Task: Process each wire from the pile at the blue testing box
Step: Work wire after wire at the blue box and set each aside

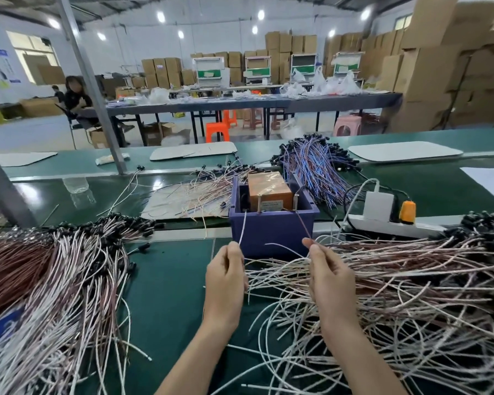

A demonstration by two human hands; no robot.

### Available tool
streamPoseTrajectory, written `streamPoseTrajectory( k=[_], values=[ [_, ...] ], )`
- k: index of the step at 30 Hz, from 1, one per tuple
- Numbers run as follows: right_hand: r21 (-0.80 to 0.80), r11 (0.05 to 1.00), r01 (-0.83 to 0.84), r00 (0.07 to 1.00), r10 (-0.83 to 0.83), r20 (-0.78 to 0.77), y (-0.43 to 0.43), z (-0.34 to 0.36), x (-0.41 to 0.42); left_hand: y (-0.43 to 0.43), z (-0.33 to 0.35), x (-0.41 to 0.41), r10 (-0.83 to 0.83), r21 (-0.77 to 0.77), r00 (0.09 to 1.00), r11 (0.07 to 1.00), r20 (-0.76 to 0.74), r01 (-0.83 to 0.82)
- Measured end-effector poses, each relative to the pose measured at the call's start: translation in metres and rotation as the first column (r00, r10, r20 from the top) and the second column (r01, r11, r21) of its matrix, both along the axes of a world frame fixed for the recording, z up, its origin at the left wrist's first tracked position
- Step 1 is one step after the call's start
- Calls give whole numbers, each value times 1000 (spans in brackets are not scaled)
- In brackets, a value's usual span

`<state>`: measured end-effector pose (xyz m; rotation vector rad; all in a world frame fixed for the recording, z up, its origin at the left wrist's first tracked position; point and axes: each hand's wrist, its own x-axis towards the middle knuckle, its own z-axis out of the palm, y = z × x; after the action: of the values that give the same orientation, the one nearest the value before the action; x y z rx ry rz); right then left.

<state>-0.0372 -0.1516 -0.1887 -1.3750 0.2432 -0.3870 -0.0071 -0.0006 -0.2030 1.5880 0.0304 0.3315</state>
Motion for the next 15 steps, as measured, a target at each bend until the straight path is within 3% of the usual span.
streamPoseTrajectory(
  k=[9,15],
  values=[
    [-48,993,105,994,-104,30,11,0,16,-6,-2,4,8,47,999,999,32,-10],
    [-94,993,77,995,-70,73,15,0,14,-6,-3,4,0,70,999,998,42,-3]
  ],
)
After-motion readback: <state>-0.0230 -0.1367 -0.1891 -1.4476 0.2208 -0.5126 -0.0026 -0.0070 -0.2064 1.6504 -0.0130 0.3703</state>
